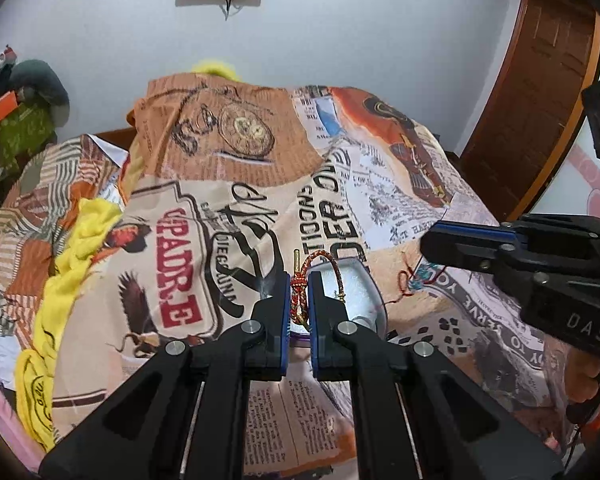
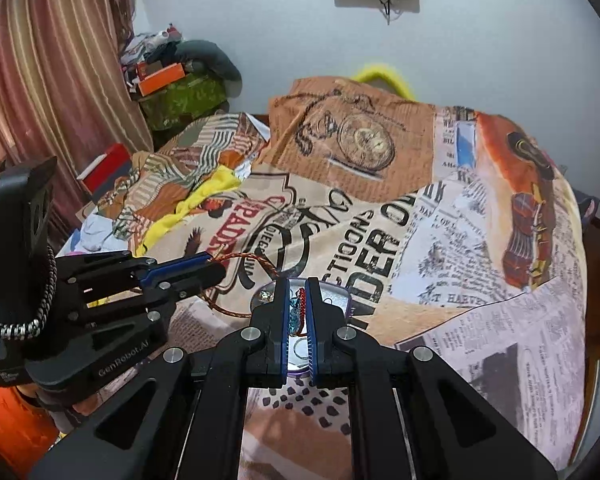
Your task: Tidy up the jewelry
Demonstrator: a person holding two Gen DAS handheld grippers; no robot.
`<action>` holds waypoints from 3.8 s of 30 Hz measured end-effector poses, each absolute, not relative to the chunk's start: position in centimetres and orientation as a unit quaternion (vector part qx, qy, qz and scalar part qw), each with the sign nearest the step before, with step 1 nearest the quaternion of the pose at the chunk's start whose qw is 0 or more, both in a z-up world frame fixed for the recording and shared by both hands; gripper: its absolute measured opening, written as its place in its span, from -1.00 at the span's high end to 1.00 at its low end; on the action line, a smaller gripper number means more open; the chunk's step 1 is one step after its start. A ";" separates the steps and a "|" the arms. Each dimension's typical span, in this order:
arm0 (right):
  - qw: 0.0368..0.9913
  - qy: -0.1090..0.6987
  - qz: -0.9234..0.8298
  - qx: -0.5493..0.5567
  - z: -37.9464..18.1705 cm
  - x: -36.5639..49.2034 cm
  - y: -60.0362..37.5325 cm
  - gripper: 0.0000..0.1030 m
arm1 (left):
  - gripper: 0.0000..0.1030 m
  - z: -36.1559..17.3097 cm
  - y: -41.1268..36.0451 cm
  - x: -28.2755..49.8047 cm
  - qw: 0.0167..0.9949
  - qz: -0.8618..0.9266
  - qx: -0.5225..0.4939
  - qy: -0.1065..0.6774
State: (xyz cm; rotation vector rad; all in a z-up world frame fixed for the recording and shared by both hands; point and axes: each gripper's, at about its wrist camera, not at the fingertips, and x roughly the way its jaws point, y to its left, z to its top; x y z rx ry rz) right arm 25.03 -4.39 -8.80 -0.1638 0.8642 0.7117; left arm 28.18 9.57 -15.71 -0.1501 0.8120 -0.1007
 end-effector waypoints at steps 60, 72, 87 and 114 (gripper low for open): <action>0.939 0.158 0.306 -0.006 6.2 7.3 -12.7 0.64 | 0.34 2.6 3.8 5.6 0.994 -0.021 -0.035 0.105; 0.971 0.051 0.234 0.011 6.7 1.4 -13.8 -0.69 | -0.88 3.9 1.5 -0.3 0.999 0.037 -0.016 0.032; 0.976 0.057 0.210 0.005 6.0 0.3 -14.8 -0.97 | -0.99 2.8 1.2 -0.7 0.997 0.060 -0.005 0.039; 0.976 0.077 0.205 -0.009 5.8 -0.2 -14.9 -0.97 | -0.99 2.1 1.2 0.4 0.997 0.057 -0.009 0.057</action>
